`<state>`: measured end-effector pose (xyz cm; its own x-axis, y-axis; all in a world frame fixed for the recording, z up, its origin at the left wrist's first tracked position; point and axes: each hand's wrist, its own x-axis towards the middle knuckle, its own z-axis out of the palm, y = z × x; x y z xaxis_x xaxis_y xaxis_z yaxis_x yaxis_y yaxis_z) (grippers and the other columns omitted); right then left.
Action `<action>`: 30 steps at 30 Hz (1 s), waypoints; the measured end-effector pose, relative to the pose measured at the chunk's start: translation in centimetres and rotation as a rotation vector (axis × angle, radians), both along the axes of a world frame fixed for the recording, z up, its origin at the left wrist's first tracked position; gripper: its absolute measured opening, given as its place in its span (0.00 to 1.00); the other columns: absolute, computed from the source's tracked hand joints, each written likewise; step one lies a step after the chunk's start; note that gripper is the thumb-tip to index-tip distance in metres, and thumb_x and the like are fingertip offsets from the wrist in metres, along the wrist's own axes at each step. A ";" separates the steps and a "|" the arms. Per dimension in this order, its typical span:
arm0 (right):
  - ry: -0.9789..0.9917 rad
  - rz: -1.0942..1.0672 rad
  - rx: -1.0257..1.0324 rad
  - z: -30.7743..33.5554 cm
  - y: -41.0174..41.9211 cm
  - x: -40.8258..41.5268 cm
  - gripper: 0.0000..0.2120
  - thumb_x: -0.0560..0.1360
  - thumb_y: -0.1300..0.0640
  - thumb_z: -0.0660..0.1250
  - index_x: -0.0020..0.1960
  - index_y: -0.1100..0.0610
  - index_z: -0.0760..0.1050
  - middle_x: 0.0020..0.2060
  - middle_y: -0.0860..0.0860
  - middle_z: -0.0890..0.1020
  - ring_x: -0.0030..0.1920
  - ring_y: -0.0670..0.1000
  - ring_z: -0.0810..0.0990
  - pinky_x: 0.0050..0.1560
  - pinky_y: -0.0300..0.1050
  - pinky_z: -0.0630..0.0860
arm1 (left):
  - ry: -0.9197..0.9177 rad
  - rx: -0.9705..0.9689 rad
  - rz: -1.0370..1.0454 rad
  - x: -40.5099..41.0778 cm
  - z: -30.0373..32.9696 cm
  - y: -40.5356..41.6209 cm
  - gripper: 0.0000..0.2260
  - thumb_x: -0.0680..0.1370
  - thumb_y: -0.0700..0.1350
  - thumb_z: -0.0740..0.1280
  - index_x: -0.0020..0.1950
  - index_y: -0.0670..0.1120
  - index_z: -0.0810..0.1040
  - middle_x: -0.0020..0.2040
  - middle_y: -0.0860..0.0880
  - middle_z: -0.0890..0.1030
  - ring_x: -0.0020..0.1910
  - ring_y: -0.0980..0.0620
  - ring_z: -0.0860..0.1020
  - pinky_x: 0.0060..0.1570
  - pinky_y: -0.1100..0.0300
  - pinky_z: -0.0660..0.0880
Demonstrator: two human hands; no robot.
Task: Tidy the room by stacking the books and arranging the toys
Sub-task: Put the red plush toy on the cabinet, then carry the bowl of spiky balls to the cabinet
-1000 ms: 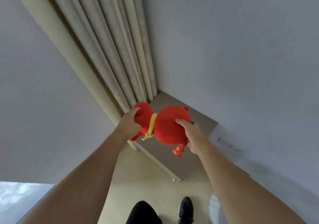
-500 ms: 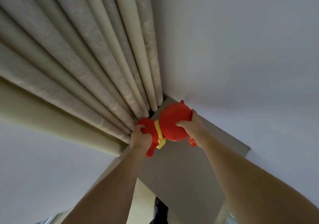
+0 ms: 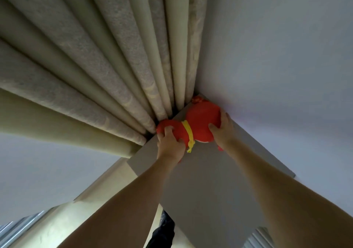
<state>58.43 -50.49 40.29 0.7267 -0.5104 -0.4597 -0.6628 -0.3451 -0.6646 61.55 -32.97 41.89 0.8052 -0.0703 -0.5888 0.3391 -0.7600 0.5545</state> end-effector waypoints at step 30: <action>0.005 1.228 -0.381 22.7 30.7 -23.5 0.31 0.79 0.51 0.62 0.75 0.66 0.58 0.75 0.62 0.61 0.75 0.58 0.59 0.74 0.47 0.56 | -0.216 0.370 0.307 -36.5 23.2 31.6 0.24 0.82 0.51 0.57 0.76 0.43 0.63 0.74 0.41 0.68 0.72 0.39 0.67 0.72 0.49 0.63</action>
